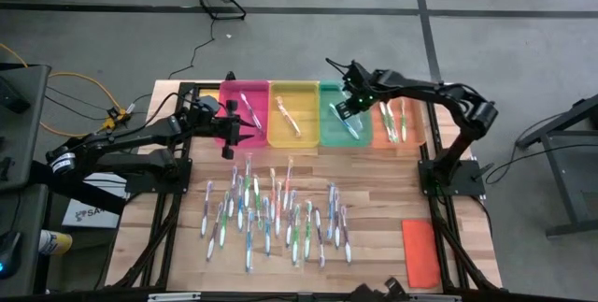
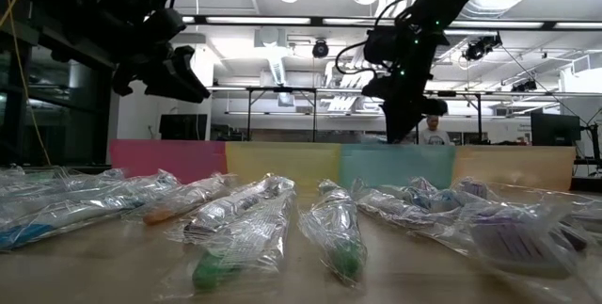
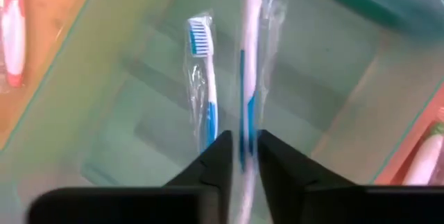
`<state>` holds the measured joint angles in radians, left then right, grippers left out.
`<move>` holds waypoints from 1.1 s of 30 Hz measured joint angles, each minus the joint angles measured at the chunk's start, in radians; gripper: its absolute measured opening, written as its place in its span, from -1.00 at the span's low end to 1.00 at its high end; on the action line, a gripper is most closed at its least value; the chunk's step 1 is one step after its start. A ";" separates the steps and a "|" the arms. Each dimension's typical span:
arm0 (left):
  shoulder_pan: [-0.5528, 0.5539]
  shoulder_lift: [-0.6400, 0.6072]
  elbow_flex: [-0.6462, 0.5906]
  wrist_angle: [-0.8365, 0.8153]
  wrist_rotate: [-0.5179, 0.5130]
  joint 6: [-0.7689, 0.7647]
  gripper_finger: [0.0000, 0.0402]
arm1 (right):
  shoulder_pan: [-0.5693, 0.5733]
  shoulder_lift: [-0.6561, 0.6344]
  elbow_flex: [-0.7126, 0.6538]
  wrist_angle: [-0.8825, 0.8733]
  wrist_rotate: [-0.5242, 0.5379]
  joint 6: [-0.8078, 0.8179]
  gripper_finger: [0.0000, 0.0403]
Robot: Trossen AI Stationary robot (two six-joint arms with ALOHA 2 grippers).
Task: Pick & Place Toothbrushes
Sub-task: Put the blue toothbrush into the green bin, then put the purple toothbrush into the pink bin
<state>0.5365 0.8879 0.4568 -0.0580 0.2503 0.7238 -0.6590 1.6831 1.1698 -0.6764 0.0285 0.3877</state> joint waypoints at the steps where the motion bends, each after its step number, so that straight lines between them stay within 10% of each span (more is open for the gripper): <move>1: 0.000 0.000 0.000 0.001 0.000 0.000 -0.36 | 0.004 0.000 0.000 0.000 0.008 0.003 -0.59; 9: 0.000 0.000 0.000 0.002 0.000 0.000 -0.36 | 0.044 -0.037 0.000 -0.044 0.018 0.052 -0.11; 17: 0.000 0.000 0.000 0.001 0.000 0.001 -0.36 | 0.139 -0.108 0.000 -0.217 -0.028 0.165 -0.07; 33: 0.000 0.000 0.000 -0.002 0.000 0.039 -0.36 | 0.752 -0.120 -0.005 -0.394 -0.009 0.827 -0.13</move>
<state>0.5365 0.8879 0.4568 -0.0601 0.2504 0.7630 0.0934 1.5627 1.1648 -1.0702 0.0191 1.2143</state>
